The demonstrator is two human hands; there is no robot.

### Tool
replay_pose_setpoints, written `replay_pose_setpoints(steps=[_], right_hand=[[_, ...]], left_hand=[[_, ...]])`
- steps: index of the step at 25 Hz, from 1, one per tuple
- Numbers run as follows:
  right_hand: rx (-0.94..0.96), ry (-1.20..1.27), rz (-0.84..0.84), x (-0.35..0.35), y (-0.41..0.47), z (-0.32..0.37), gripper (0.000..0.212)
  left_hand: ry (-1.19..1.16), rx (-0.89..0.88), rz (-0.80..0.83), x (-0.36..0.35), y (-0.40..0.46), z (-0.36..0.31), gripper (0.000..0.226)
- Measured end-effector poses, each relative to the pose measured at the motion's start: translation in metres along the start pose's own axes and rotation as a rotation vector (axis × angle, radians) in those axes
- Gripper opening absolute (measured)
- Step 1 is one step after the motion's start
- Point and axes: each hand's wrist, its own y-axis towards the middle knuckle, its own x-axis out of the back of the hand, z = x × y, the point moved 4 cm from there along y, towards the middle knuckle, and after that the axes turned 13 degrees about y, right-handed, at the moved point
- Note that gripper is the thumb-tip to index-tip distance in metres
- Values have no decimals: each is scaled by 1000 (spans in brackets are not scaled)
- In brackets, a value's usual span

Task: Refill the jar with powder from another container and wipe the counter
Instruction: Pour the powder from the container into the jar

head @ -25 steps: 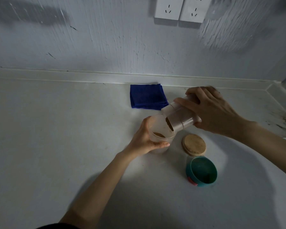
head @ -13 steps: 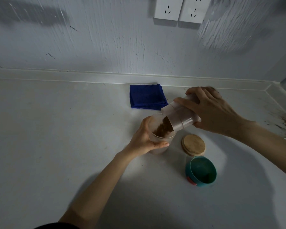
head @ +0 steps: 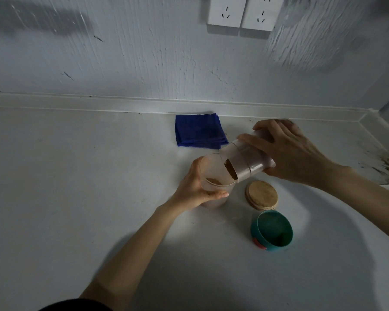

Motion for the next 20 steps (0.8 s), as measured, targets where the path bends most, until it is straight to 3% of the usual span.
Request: replay_pose_setpoints(steps=[20], right_hand=[[50, -52, -2, 3, 4, 0, 90]], left_hand=[[-20, -27, -1, -2, 1, 4, 90]])
